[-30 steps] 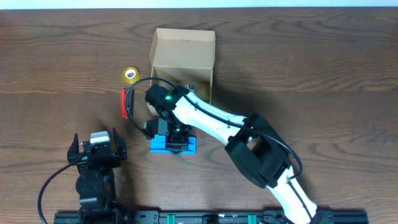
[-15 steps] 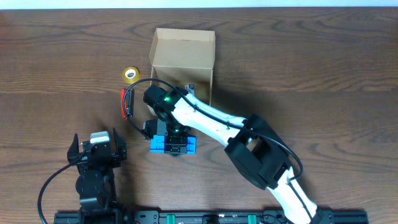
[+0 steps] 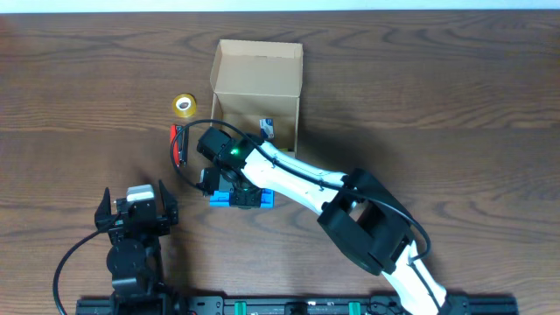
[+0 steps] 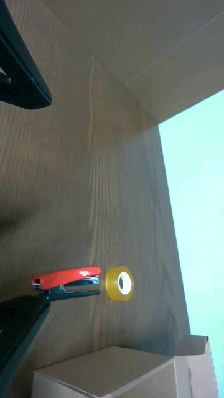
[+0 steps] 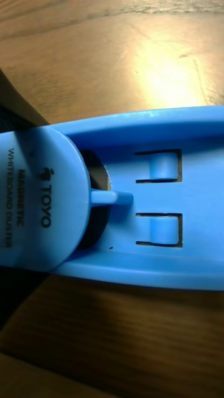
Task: Pack container
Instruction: 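Move the right gripper to the blue duster and grasp it, then lift the blue duster into the cardboard box and release it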
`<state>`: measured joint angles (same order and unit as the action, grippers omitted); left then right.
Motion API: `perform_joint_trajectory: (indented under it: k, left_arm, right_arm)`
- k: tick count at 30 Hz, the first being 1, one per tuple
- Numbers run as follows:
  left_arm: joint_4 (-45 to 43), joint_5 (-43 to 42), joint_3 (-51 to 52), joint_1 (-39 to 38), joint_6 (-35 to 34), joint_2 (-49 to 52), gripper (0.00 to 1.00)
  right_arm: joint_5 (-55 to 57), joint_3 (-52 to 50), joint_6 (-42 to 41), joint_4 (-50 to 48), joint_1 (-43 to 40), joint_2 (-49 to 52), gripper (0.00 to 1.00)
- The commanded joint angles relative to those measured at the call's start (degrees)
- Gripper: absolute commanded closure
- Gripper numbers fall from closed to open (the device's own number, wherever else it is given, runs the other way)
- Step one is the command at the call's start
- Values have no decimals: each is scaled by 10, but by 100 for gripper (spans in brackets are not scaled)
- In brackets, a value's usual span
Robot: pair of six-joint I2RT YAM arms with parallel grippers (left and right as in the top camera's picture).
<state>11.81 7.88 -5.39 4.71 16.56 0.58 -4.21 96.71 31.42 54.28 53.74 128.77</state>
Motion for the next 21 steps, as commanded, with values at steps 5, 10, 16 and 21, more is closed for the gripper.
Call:
perform_joint_trajectory:
  k: [5, 10, 16, 21]
  left_arm:
    - [5, 0, 16, -2, 2, -3, 5]
    - [5, 0, 16, -2, 2, -3, 5]
    - [5, 0, 16, -2, 2, -3, 5]
    - [5, 0, 16, -2, 2, -3, 5]
  right_arm:
    - [41, -10, -33, 24, -2, 43, 71]
    - [39, 21, -36, 38, -2, -2, 74]
    - [39, 23, -50, 39, -2, -79, 75]
    - [40, 23, -54, 40, -2, -135, 78]
